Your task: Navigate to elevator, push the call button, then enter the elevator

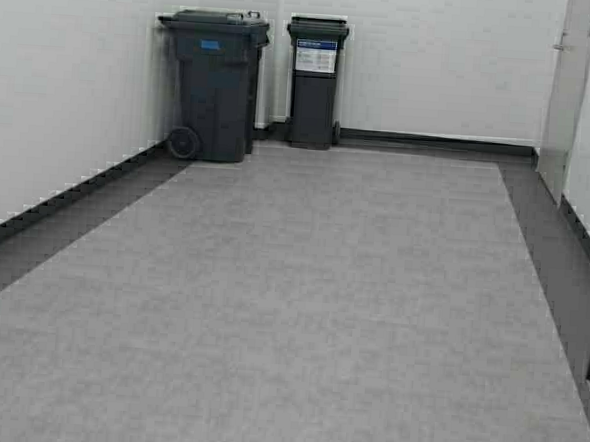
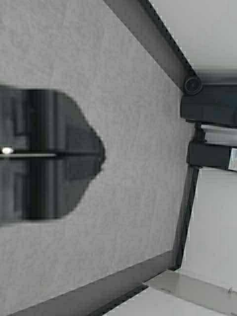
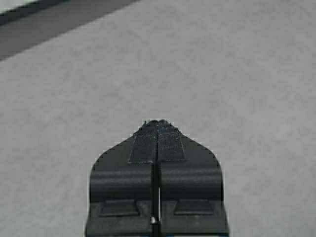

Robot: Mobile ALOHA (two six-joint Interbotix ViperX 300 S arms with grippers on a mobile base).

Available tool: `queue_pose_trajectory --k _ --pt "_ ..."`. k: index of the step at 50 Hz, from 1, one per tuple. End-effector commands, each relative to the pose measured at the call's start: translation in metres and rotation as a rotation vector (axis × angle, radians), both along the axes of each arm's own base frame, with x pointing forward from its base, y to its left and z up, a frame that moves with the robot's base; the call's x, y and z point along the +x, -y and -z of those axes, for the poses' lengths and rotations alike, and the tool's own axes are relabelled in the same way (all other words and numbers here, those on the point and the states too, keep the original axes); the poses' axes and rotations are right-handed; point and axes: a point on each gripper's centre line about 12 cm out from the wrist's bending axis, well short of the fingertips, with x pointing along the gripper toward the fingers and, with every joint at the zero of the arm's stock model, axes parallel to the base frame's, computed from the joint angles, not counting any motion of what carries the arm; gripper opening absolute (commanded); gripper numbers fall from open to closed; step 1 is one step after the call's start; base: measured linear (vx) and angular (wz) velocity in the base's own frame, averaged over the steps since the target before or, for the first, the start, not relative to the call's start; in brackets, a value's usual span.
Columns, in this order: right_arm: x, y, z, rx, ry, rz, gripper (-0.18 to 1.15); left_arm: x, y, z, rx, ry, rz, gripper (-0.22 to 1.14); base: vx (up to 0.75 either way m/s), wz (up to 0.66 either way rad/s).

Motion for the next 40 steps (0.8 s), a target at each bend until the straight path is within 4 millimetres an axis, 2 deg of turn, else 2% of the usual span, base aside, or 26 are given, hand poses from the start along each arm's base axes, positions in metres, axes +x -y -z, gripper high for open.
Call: queue_pose_trajectory --k 1,11,20,40 --pt "0.001 0.0 -0.009 0.02 0.019 0.0 0.07 0.003 0.0 -0.005 0.001 0.011 0.0 0.02 0.45 -0.1" --pt "0.001 0.0 -0.007 0.012 0.015 0.003 0.07 0.002 0.0 -0.007 0.001 0.02 0.0 0.02 0.46 -0.23" --pt "0.005 -0.003 0.002 0.008 -0.005 -0.003 0.07 0.001 0.0 -0.008 0.002 0.025 0.0 0.02 0.5 -0.47" --pt "0.003 -0.006 0.006 0.017 -0.008 -0.028 0.07 0.005 0.0 -0.01 0.012 0.033 0.0 0.02 0.53 -0.34"
